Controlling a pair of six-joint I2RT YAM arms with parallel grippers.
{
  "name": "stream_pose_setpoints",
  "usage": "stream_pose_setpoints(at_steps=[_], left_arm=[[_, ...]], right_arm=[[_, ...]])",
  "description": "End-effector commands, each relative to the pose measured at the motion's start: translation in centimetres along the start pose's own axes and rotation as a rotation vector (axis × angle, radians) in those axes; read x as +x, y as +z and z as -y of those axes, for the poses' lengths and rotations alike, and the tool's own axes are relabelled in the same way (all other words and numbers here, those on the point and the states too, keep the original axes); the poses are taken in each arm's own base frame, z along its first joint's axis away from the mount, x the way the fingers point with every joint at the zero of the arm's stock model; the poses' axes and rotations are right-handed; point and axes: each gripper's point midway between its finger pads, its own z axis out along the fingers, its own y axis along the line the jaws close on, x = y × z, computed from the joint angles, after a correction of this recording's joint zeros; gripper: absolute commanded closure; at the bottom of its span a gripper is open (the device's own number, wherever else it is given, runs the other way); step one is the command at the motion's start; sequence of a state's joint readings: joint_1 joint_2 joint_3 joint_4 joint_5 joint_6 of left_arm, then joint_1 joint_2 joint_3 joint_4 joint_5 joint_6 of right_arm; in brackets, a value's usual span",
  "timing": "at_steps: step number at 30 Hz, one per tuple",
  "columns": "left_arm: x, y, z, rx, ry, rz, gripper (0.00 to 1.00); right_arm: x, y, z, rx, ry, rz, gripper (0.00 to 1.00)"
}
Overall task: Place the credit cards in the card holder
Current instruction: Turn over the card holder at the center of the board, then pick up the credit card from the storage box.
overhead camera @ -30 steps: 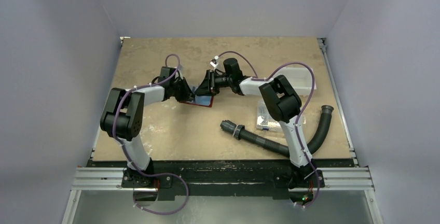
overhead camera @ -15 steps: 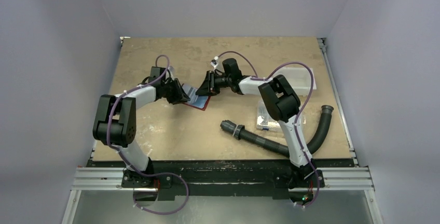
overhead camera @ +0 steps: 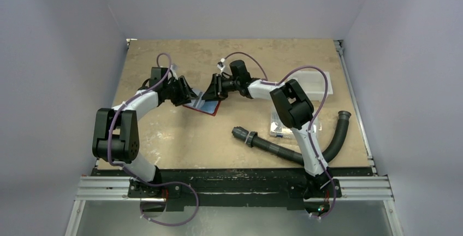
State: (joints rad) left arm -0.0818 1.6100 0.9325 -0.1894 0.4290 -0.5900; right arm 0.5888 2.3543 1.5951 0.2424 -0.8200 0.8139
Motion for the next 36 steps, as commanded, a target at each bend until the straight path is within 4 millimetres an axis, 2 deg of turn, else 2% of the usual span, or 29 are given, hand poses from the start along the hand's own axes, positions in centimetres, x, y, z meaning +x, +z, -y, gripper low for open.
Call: stream_pose_setpoints(at_steps=[1,5,8,11,14,17,20,22,24,25,26,30,32,36], left_arm=[[-2.5,-0.1,-0.4,-0.022,0.039,0.059,0.53],[-3.1,0.2,-1.9,-0.059,0.019,0.077,0.53],[-3.5,0.3,-2.9,-0.087,-0.009,0.075,0.58],[-4.0,-0.4,-3.4,-0.103,-0.023,0.106,0.59],[-5.3,-1.8,-4.6,-0.133,-0.045,0.159,0.59],[-6.1,-2.8,-4.6,-0.138,-0.039,0.198,0.55],[-6.2,-2.5,-3.5,-0.079,-0.019,0.199,0.5],[-5.7,-1.5,-2.5,-0.019,0.0,0.15,0.49],[-5.6,-0.5,-1.1,0.02,0.041,0.108,0.5],[-5.6,-0.3,-1.1,0.016,0.051,0.099,0.5],[-5.3,0.2,0.2,0.031,0.08,0.087,0.51],[-4.9,2.0,2.7,0.098,0.116,0.05,0.53],[-4.4,3.1,2.9,0.097,0.128,0.01,0.54],[-3.6,4.7,0.7,0.019,0.098,-0.029,0.54]], right_arm=[[-1.6,0.6,-3.0,-0.031,-0.076,0.03,0.54],[-1.6,1.2,-2.7,-0.016,-0.068,0.023,0.53],[-1.9,1.7,-2.5,-0.009,-0.067,0.027,0.52],[-2.0,2.4,-1.7,0.002,-0.054,0.019,0.51],[-2.6,3.3,-1.7,0.0,-0.055,0.018,0.51],[-3.1,3.6,-2.2,-0.013,-0.062,0.004,0.5],[-3.5,2.7,-3.8,-0.014,-0.102,-0.008,0.5],[-3.8,1.0,-4.6,0.019,-0.126,0.003,0.49],[-3.7,-1.0,-4.2,0.083,-0.139,0.006,0.48],[-4.0,-2.3,-4.0,0.121,-0.154,0.018,0.48],[-4.0,-3.4,-3.4,0.162,-0.168,0.022,0.47],[-4.2,-9.7,-0.8,0.305,-0.18,0.043,0.46],[-4.3,-13.3,0.8,0.376,-0.158,0.087,0.46],[-6.0,-22.2,4.1,0.673,-0.17,0.201,0.41]])
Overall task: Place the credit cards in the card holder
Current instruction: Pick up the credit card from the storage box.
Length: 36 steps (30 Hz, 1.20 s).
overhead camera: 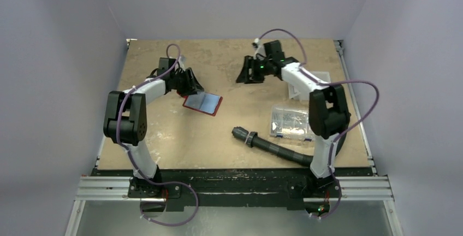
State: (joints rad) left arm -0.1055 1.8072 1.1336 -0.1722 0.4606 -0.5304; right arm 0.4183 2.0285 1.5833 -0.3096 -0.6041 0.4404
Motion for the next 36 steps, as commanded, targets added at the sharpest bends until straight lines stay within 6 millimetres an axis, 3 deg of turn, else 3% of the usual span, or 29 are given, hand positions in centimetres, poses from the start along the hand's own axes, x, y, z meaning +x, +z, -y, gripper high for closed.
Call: stream_pose_setpoints(at_steps=[1,4,6,11,17,21,26,30,36], left_arm=[[0.2,1.0,-1.8,-0.061,0.0,-0.024,0.54],[1.8,1.1,-4.2,-0.155,-0.051,-0.04,0.54],[2.7,0.8,-5.5,-0.215,-0.082,-0.046,0.54],[4.9,-0.3,-6.7,-0.242,-0.154,-0.043,0.53],[5.4,-2.5,-6.7,-0.262,-0.124,-0.012,0.52],[4.7,-3.4,-4.5,-0.159,-0.05,0.018,0.52],[3.6,-4.8,-2.2,-0.067,0.032,0.088,0.49],[3.3,-5.2,-1.7,-0.053,0.048,0.1,0.49],[3.4,-5.2,-1.4,-0.038,0.05,0.098,0.49]], right_arm=[[-2.3,-9.2,8.7,0.398,-0.035,0.118,0.39],[-3.3,-15.4,13.0,0.572,0.016,0.214,0.31],[-3.7,-18.3,15.5,0.635,0.055,0.263,0.25],[-3.8,-21.5,19.6,0.694,0.125,0.314,0.21],[-2.6,-20.2,21.9,0.631,0.161,0.249,0.16],[-1.8,-19.6,23.0,0.602,0.176,0.231,0.13],[-0.9,-17.9,23.1,0.532,0.194,0.199,0.12],[-0.4,-16.8,22.4,0.457,0.213,0.19,0.13],[-0.5,-16.9,21.3,0.421,0.221,0.203,0.22]])
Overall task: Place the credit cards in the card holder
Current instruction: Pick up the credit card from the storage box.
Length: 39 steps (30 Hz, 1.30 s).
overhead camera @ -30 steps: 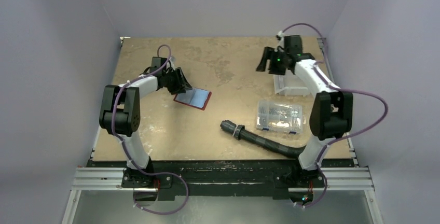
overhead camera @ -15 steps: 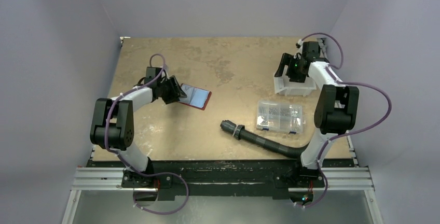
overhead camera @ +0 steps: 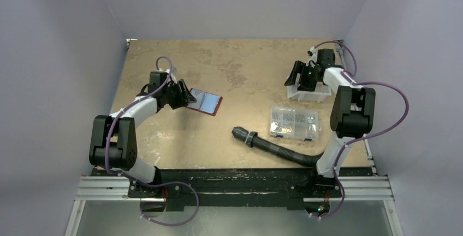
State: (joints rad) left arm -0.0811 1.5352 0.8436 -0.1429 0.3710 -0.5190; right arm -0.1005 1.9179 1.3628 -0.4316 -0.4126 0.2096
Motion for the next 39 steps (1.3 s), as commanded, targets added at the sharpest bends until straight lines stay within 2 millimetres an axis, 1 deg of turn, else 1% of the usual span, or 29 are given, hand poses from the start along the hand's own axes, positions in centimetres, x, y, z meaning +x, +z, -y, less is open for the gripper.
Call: stream_pose_setpoints(at_steps=[1,9,14,17,27,35,39], left_arm=[[-0.9,-0.5,1.1,0.053,0.048,0.035,0.49],[-0.7,-0.3,1.3,0.07,0.043,0.026,0.49],[-0.7,-0.3,1.3,0.074,0.043,0.024,0.49],[-0.7,-0.3,1.4,0.077,0.046,0.026,0.49],[-0.6,-0.2,1.5,0.084,0.045,0.02,0.49],[-0.5,-0.1,1.5,0.087,0.045,0.016,0.49],[-0.5,-0.1,1.5,0.089,0.044,0.015,0.49]], right_arm=[[-0.7,-1.2,-1.7,-0.071,-0.005,0.037,0.24],[-0.8,-2.2,-2.1,-0.075,-0.012,0.061,0.37],[-1.1,-2.3,-2.4,-0.094,-0.009,0.07,0.45],[-1.1,-2.2,-2.6,-0.109,-0.004,0.069,0.47],[-0.9,-1.7,-2.1,-0.102,0.007,0.062,0.63],[-1.3,-2.6,-2.1,-0.074,-0.001,0.08,0.7],[-1.5,-3.3,-1.8,-0.04,-0.001,0.091,0.76]])
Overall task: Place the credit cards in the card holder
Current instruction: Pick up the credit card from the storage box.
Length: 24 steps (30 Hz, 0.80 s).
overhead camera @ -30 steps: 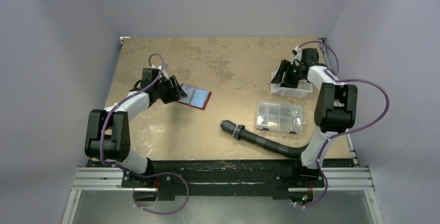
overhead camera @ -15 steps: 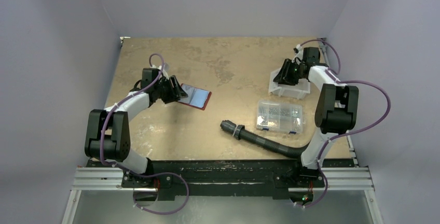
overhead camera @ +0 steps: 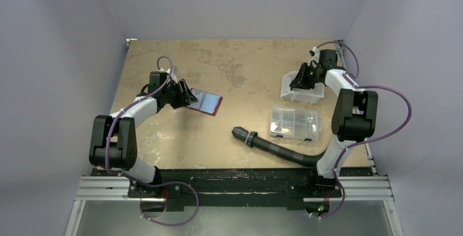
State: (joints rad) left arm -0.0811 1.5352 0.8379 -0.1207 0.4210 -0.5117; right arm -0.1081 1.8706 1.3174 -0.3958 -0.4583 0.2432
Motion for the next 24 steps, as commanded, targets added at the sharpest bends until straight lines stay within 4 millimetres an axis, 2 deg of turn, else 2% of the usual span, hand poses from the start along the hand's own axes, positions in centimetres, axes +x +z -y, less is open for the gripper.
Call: stream_pose_setpoints(at_steps=[1,11,14,17,19,21,22,24], left_arm=[[-0.6,0.0,0.6,0.037,0.031,0.023,0.49],[-0.7,0.0,0.7,0.039,0.032,0.025,0.49],[-0.9,-0.2,0.7,0.03,0.036,0.034,0.49],[-1.8,-0.6,0.7,0.005,0.042,0.055,0.48],[-2.6,-1.1,0.4,-0.042,0.041,0.064,0.48],[-3.8,-1.4,0.1,-0.09,0.048,0.09,0.48],[-4.3,-1.5,0.1,-0.099,0.057,0.098,0.48],[-4.9,-1.1,-0.1,-0.119,0.063,0.092,0.48]], right_arm=[[-1.7,-2.5,-1.1,0.011,-0.028,0.069,0.77],[-2.4,-4.0,-0.6,0.079,-0.033,0.097,0.93],[-2.9,-4.9,-0.3,0.12,-0.044,0.116,0.97],[-3.8,-6.6,0.3,0.215,-0.062,0.151,1.0],[-4.7,-7.9,-0.6,0.223,-0.079,0.196,1.0],[-5.7,-9.0,-2.6,0.229,-0.11,0.25,1.0],[-6.2,-9.7,-4.0,0.234,-0.127,0.286,1.0],[-6.2,-9.4,-8.0,0.203,-0.169,0.322,1.0]])
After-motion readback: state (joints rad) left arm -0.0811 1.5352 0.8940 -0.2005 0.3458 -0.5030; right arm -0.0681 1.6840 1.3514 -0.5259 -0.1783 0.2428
